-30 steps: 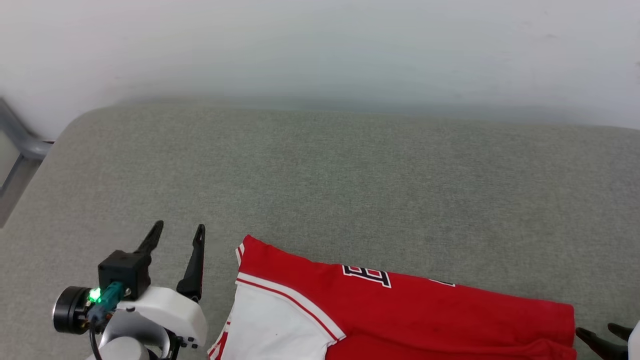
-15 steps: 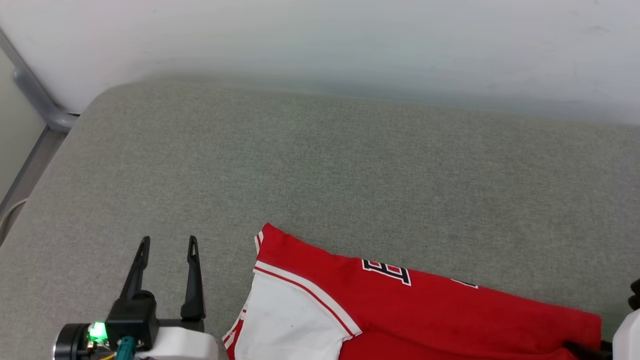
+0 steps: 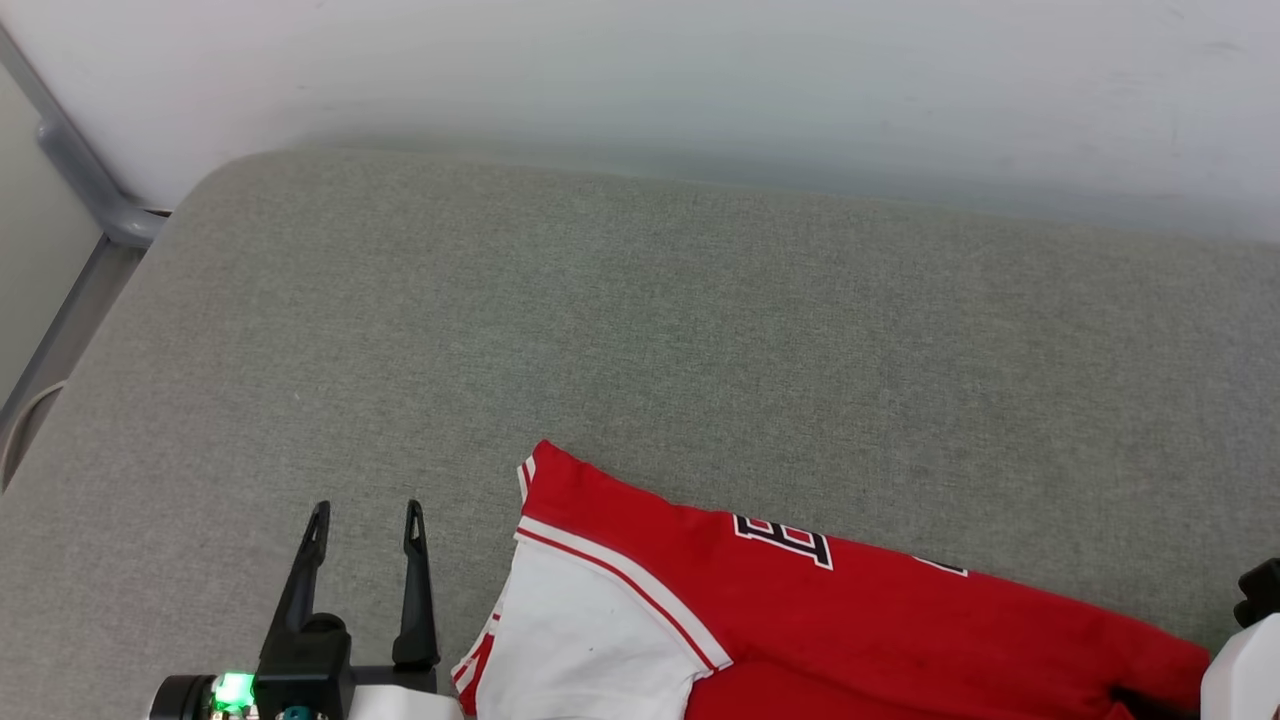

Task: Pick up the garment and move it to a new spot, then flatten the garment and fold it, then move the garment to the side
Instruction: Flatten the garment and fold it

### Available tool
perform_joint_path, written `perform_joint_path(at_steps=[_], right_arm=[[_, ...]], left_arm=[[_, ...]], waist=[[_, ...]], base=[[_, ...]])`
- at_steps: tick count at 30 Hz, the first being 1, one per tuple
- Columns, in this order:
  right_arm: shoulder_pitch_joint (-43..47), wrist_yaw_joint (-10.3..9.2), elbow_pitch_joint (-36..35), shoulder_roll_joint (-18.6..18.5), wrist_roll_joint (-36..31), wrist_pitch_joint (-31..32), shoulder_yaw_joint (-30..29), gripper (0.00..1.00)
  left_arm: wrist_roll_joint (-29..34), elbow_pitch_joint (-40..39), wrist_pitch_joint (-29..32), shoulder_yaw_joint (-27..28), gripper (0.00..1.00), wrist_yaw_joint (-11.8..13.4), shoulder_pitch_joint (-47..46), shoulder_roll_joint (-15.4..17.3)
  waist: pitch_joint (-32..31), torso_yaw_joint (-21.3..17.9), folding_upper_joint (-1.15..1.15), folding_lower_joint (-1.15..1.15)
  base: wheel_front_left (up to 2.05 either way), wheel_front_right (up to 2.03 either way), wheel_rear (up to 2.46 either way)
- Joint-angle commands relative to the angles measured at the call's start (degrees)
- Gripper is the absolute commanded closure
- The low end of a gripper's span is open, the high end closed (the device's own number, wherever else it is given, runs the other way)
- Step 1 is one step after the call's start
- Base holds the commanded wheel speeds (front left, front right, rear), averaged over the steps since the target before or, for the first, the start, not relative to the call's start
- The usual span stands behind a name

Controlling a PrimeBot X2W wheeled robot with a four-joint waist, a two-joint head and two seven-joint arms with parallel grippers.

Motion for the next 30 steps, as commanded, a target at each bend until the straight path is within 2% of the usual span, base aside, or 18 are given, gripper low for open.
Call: perform_joint_path(at_steps=[1,6,11,19,24,27,30], right_arm=[[1.3,0.01,1.9,3.2,0.7,0.1,3.1,1.00],[0.3,-0.01,2.5,1.7,2.4,-3.0,4.1,1.00],[-1.1,-0.06,2.8,-1.9,4.7,-5.9,2.9,1.00],[-1.6,-0.05,5.4,-7.3,5.9,-7.9,-0.1,1.00],[-2.2,-0.05,10.0,-10.7,4.5,-8.9,-2.9,1.00],[-2.7,-0.05,12.0,-10.7,4.1,-9.1,-3.8,1.00],[-2.4,-0.04,10.7,-10.0,5.0,-8.5,-3.7,1.00]], left_arm=[[0.9,0.4,-0.3,0.8,0.00,-0.8,0.7,-0.6],[3.6,0.8,-0.3,3.5,0.00,-3.4,1.7,-2.4],[5.3,1.1,-0.3,5.5,0.00,-5.1,2.3,-3.6],[6.9,1.2,-0.3,7.2,0.00,-6.7,3.1,-4.6],[7.7,1.5,-0.3,7.7,0.00,-7.5,3.5,-5.2],[7.8,1.9,-0.3,7.9,0.00,-7.9,3.9,-5.4],[8.2,2.1,-0.3,8.1,0.00,-8.3,4.2,-5.6]], waist=[[-0.1,-0.1,0.00,0.01],[-0.6,-0.6,0.00,0.01],[-1.1,-1.1,0.00,0.01],[-2.0,-1.7,0.00,0.01],[-2.4,-2.0,0.00,0.01],[-2.8,-2.2,0.00,0.01],[-3.3,-2.4,0.00,0.01]], base=[[0.00,0.00,0.00],[0.00,0.00,0.00],[0.00,0.00,0.00],[0.00,0.00,0.00],[0.00,0.00,0.00],[0.00,0.00,0.00],[0.00,0.00,0.00]])
